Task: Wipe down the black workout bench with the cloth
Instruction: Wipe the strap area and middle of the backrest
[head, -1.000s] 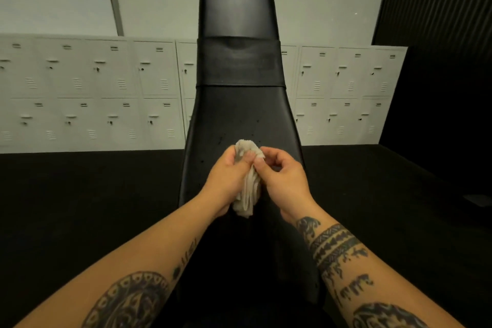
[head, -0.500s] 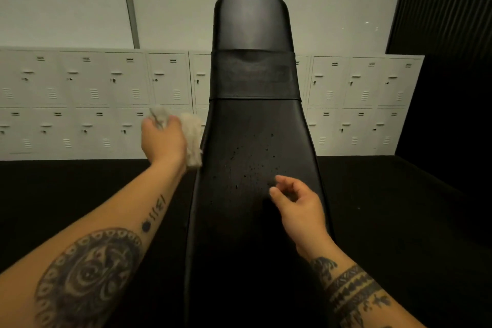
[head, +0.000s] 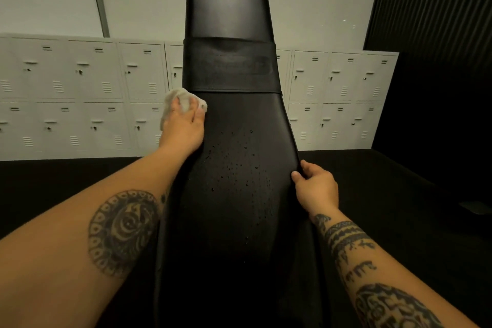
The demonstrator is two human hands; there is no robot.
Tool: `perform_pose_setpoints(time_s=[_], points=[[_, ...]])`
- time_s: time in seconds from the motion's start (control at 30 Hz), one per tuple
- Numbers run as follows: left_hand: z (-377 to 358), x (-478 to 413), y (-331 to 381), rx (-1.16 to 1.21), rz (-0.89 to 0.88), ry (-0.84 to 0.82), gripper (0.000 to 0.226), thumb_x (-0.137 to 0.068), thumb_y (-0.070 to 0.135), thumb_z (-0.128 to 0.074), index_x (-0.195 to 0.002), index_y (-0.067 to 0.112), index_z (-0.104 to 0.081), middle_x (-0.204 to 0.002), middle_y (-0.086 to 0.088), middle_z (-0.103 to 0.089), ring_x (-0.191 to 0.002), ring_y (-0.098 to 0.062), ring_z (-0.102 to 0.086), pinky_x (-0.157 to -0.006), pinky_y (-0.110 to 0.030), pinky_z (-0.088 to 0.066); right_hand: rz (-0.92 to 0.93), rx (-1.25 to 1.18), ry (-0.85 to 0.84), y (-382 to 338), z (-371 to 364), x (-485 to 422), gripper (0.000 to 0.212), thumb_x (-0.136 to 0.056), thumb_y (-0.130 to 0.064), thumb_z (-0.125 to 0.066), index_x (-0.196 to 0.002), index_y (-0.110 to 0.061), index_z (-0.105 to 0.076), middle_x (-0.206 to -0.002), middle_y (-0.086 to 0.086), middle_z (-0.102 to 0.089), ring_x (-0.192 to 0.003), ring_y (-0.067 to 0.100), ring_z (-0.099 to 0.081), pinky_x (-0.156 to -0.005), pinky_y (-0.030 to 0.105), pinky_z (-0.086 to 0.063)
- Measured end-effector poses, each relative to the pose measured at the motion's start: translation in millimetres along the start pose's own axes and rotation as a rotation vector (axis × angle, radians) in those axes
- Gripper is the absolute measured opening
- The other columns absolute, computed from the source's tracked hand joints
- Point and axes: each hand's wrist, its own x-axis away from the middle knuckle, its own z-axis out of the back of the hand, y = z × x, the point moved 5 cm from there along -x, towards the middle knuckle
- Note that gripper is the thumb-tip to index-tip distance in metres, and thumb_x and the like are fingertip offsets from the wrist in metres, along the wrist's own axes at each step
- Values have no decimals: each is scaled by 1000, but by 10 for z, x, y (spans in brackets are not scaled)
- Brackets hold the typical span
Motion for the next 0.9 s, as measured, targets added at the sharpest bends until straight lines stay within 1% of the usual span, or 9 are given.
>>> perform_pose_setpoints(time_s=[0.17,0.23,0.3,0.4,0.47,0.57,0.67,0.83,0.9], points=[[-47,240,-150,-67,-90,83,51,-109,40,-35,-159,41,-23,-171,0,-3,-151,-37,-22,-121,-55,-27,18,2,-2,0,17,-6,48,-93,-26,-67,-139,-27,-54,-136,-6,-60,-125,15,-55,-104,33,-42],[-62,409,-322,10,-64,118,52,-109,37,-38,-158,43,-25,-168,-3,-17,-147,-35,-31,-118,-53,-33,23,19,10,-5,15,2,48,-94,-27,-67,-139,-26,-54,-137,-5,-59,-126,16,-54,-104,33,-43],[-51,519,-457,68,-25,144,52,-108,37,-41,-157,44,-27,-152,-9,-38,-131,-31,-47,-110,-52,-44,17,19,9,-5,6,13,48,-94,-27,-66,-140,-27,-53,-137,-6,-59,-126,16,-54,-103,35,-43],[-6,478,-433,80,4,160,50,-107,35,-45,-156,40,-34,-143,-11,-46,-125,-32,-52,-106,-50,-47,13,24,12,5,2,-3,48,-94,-28,-66,-139,-27,-53,-138,-6,-58,-128,17,-53,-105,36,-43],[2,323,-287,30,1,162,50,-108,34,-43,-157,35,-33,-158,-10,-37,-139,-35,-43,-113,-49,-39,15,34,9,-1,4,-5,48,-94,-27,-66,-139,-27,-53,-137,-6,-58,-127,17,-53,-104,36,-43],[2,48,44,-147,-27,145,51,-109,36,-37,-159,32,-28,-171,-4,-8,-154,-38,-14,-123,-55,-18,15,46,28,-15,-4,-23,47,-94,-26,-65,-140,-28,-52,-138,-6,-58,-127,16,-53,-102,35,-43],[-190,-16,357,-372,-197,137,52,-108,38,-35,-159,35,-24,-171,5,-4,-155,-38,9,-118,-60,11,7,40,47,0,-24,-27,47,-95,-25,-63,-140,-30,-51,-138,-8,-57,-126,15,-53,-98,33,-44],[-613,232,799,-468,-469,-8,48,-106,44,-36,-155,41,-36,-167,13,-21,-152,-39,-16,-121,-58,15,25,50,37,-16,-16,-23,47,-95,-25,-63,-140,-30,-51,-139,-8,-56,-126,15,-53,-99,32,-44],[-607,225,855,-503,-514,-37,48,-106,45,-36,-154,43,-36,-167,16,-19,-153,-38,-14,-121,-58,15,29,53,38,-37,-22,-15,47,-96,-24,-62,-141,-29,-50,-139,-7,-56,-127,15,-52,-101,34,-44]])
